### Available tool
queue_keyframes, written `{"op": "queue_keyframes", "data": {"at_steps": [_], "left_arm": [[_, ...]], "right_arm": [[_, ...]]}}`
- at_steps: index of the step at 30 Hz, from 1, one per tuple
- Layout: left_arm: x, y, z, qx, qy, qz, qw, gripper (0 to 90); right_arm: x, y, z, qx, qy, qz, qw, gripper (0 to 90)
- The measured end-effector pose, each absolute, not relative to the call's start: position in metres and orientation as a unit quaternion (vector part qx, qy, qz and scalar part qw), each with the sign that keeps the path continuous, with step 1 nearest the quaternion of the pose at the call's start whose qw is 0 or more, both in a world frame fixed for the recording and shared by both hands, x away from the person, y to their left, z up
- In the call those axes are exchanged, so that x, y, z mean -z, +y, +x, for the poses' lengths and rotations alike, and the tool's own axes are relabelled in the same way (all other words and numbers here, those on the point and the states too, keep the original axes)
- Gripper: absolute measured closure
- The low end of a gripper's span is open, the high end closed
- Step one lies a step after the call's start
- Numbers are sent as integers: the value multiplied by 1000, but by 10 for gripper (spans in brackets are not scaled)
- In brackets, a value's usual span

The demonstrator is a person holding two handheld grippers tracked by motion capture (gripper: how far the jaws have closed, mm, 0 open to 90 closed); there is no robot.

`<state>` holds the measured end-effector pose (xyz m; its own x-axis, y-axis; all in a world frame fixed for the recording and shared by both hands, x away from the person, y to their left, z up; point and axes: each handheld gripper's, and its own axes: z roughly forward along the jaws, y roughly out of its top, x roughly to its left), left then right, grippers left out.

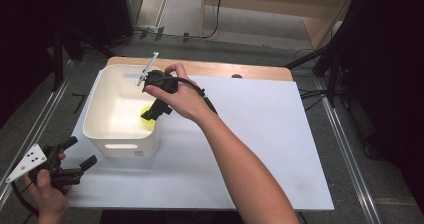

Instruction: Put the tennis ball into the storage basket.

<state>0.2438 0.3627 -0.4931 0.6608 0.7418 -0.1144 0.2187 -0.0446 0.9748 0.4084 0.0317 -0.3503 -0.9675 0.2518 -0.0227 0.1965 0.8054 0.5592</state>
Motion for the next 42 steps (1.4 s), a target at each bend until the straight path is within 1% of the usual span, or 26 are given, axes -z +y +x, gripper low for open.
{"op": "queue_keyframes", "data": {"at_steps": [10, 17, 32, 42], "left_arm": [[493, 362, 244, -220, 349, 690, 595, 0], [493, 362, 244, -221, 348, 693, 591, 0], [493, 362, 244, -221, 347, 695, 589, 0], [493, 362, 244, -222, 346, 697, 588, 0]], "right_arm": [[351, -1, 405, -311, 936, 150, 63, 0], [359, -26, 403, -320, 930, 163, 74, 0], [379, -74, 396, -333, 917, 203, 81, 0], [388, -100, 385, -350, 906, 222, 87, 0]]}}
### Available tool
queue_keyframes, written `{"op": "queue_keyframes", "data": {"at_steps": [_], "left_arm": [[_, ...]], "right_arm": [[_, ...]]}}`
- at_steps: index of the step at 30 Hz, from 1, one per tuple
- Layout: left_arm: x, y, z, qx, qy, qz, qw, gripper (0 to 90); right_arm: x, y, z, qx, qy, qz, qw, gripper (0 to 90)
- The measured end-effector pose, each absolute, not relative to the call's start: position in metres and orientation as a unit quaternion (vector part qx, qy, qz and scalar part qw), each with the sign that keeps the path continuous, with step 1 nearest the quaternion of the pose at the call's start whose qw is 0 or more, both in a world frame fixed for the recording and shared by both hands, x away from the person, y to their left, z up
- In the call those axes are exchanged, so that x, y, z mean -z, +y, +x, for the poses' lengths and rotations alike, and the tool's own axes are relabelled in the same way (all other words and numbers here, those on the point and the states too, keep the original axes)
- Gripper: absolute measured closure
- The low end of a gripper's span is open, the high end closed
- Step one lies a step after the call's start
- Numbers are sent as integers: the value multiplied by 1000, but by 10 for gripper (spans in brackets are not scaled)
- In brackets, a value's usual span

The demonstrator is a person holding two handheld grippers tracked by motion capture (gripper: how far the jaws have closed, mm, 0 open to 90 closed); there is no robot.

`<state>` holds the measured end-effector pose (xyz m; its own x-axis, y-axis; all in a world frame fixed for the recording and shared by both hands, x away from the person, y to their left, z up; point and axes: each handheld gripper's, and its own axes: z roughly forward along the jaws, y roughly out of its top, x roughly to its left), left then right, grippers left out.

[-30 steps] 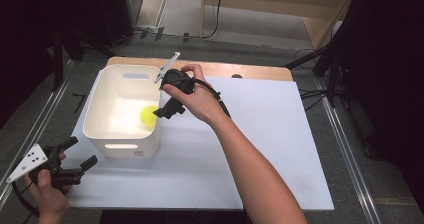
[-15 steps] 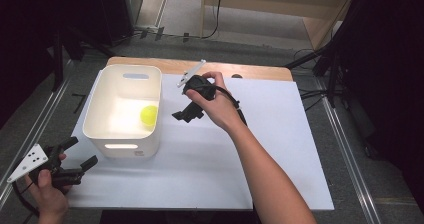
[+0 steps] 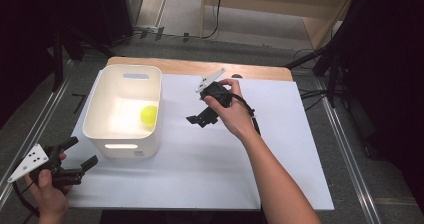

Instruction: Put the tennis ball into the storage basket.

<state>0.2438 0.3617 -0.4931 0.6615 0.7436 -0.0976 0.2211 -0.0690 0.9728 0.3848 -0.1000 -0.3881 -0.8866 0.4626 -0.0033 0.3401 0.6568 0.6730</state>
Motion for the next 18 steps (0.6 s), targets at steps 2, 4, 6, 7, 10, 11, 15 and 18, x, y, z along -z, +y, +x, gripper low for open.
{"op": "queue_keyframes", "data": {"at_steps": [2, 4, 6, 7, 10, 11, 15, 18], "left_arm": [[493, 362, 244, -222, 346, 696, 588, 0], [493, 361, 244, -222, 347, 696, 588, 0], [493, 361, 244, -222, 347, 696, 588, 0], [493, 361, 244, -222, 347, 697, 587, 0], [493, 361, 244, -222, 347, 696, 588, 0], [493, 361, 244, -223, 347, 696, 588, 0], [493, 361, 244, -223, 347, 695, 588, 0], [493, 360, 244, -223, 348, 695, 588, 0]], "right_arm": [[390, -106, 382, -353, 903, 225, 89, 0], [393, -113, 380, -356, 901, 231, 91, 0], [395, -120, 377, -358, 898, 237, 94, 0], [397, -125, 375, -361, 895, 243, 94, 0], [400, -135, 371, -367, 891, 251, 96, 0], [402, -140, 369, -368, 889, 253, 97, 0], [406, -154, 362, -375, 882, 265, 104, 0], [409, -165, 356, -382, 876, 275, 108, 0]]}}
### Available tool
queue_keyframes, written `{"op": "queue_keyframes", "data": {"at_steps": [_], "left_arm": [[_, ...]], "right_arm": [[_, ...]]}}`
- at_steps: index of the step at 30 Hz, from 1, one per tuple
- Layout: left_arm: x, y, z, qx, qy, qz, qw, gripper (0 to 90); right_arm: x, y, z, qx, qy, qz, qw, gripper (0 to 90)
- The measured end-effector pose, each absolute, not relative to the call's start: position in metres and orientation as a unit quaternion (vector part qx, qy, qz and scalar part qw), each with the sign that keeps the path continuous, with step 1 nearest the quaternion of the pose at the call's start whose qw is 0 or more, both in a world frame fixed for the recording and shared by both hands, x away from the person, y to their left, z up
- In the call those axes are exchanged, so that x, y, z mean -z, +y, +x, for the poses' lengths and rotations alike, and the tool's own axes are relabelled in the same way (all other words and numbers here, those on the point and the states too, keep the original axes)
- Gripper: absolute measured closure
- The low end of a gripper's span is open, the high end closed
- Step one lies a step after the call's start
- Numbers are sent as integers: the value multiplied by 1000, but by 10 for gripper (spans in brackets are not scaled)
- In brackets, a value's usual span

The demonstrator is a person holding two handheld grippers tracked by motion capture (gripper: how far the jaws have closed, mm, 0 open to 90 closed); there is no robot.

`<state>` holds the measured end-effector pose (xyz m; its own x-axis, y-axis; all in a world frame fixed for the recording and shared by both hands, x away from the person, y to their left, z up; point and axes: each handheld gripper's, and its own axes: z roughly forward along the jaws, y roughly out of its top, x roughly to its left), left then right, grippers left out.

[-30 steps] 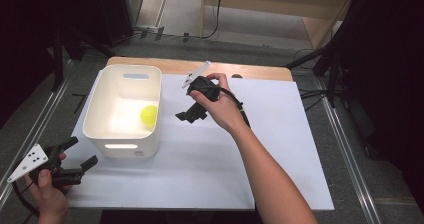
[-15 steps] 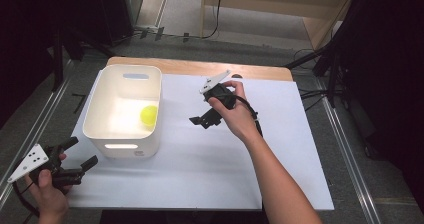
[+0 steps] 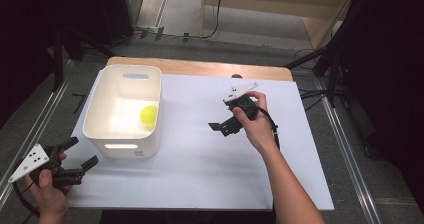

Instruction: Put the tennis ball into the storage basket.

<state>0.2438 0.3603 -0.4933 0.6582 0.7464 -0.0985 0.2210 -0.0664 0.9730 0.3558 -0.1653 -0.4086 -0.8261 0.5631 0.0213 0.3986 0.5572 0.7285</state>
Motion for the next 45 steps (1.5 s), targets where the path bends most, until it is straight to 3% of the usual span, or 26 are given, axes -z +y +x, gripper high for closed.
{"op": "queue_keyframes", "data": {"at_steps": [45], "left_arm": [[493, 360, 243, -227, 350, 697, 584, 0]], "right_arm": [[479, -299, 271, -471, 772, 398, 155, 0]]}}
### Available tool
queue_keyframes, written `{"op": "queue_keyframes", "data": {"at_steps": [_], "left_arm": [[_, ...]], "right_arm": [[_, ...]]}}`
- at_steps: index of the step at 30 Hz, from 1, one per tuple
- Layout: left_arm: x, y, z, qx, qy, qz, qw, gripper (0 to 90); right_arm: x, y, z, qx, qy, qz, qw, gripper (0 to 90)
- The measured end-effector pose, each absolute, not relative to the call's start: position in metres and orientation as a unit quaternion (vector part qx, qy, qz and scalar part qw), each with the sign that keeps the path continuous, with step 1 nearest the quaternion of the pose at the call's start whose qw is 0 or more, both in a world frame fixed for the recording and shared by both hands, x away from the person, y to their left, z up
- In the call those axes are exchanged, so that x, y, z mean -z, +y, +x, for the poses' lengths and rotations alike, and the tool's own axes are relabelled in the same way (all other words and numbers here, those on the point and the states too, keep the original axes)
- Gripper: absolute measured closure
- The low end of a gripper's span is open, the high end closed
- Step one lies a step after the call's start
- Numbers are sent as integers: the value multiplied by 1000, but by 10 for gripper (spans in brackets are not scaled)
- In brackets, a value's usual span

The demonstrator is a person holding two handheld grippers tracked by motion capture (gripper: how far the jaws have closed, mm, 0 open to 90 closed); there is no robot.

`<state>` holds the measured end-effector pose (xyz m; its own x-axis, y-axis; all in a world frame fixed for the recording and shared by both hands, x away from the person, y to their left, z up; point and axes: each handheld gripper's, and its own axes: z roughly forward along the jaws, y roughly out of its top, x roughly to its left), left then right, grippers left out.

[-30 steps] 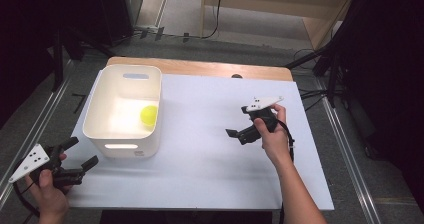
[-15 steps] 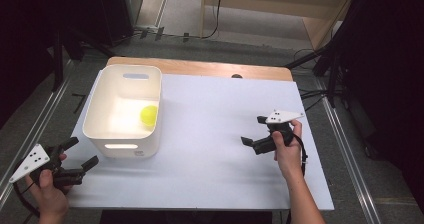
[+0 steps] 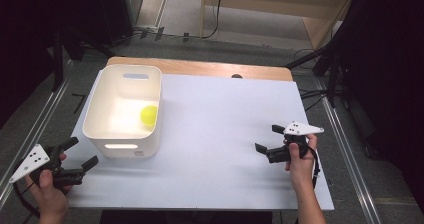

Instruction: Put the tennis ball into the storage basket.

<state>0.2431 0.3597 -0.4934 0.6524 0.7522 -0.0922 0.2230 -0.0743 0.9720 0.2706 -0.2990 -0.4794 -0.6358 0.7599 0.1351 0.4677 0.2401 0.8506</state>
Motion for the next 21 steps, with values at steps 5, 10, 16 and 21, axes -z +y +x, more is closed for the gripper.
{"op": "queue_keyframes", "data": {"at_steps": [5, 10, 16, 21], "left_arm": [[493, 360, 243, -227, 350, 698, 582, 0], [493, 360, 243, -227, 349, 699, 581, 0], [493, 360, 243, -228, 347, 702, 579, 0], [493, 360, 244, -228, 347, 702, 579, 0]], "right_arm": [[488, -312, 259, -483, 757, 409, 160, 0], [495, -323, 248, -493, 741, 423, 170, 0], [504, -339, 235, -504, 723, 437, 178, 0], [509, -350, 223, -512, 709, 449, 182, 0]]}}
